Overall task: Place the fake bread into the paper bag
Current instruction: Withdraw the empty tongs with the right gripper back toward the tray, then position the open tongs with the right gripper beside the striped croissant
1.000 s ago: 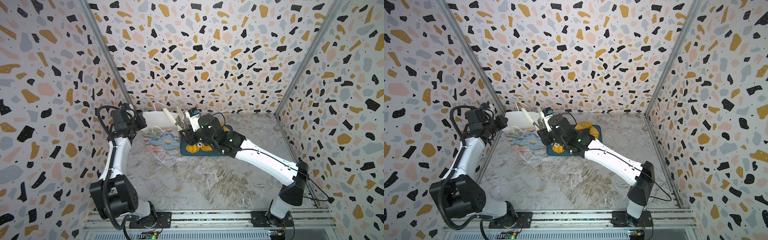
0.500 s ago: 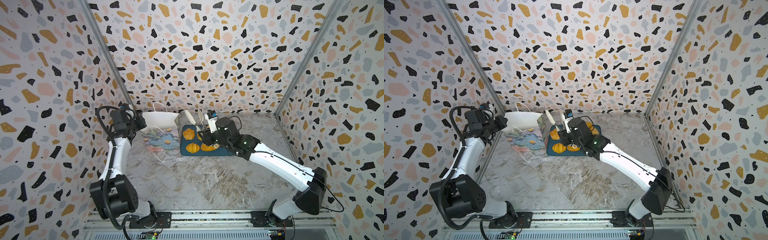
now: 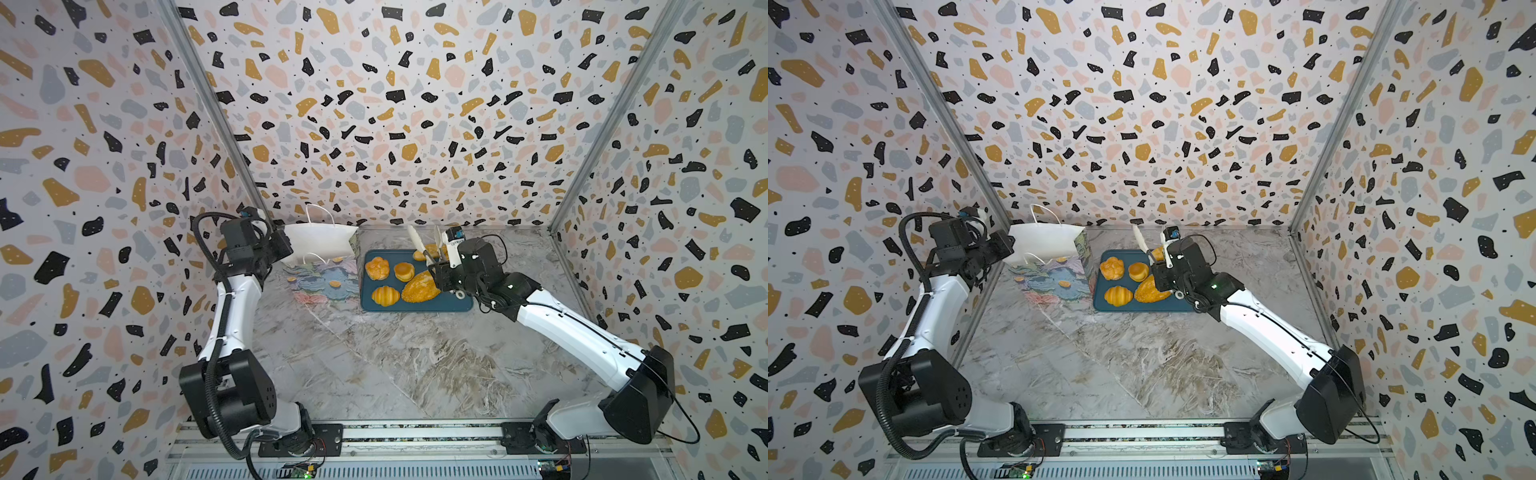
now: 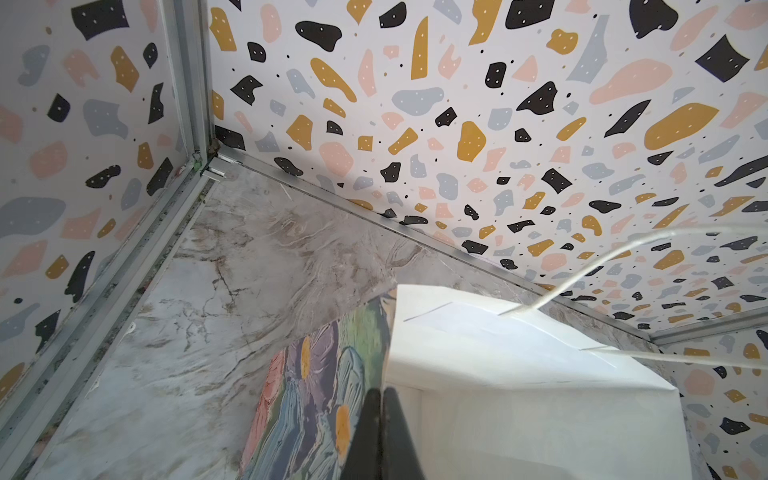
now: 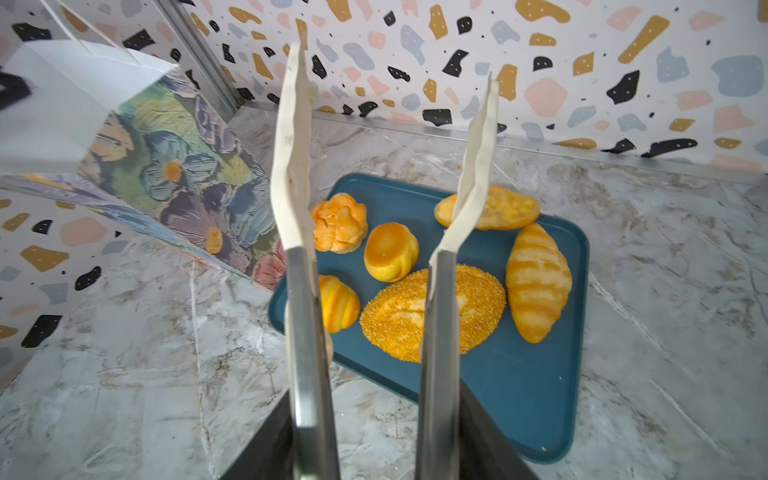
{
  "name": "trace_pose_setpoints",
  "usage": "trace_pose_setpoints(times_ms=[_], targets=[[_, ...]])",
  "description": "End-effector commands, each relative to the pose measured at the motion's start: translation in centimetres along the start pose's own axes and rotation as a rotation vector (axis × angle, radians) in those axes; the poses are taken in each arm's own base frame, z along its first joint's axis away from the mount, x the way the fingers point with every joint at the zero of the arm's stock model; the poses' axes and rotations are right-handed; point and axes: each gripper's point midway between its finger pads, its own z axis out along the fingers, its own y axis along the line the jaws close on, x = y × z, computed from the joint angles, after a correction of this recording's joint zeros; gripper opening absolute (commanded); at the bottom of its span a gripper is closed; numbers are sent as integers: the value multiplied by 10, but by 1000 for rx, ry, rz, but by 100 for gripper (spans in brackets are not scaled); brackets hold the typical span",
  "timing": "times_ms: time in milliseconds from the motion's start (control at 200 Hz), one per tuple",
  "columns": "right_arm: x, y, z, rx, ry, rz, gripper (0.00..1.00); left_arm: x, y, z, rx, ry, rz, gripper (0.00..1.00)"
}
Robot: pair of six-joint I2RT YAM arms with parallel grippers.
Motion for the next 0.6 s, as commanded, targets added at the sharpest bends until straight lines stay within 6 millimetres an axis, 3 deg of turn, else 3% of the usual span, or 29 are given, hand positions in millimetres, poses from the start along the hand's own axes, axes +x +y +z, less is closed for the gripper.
trace_pose_setpoints(times_ms=[0,596], targets=[[-6,-11,-11,9,-11,22,54,-8,-4,-3,24,-38,11,0],[26,-90,-1,180,109,84,56,-6,-3,-1,24,-33,9,0]])
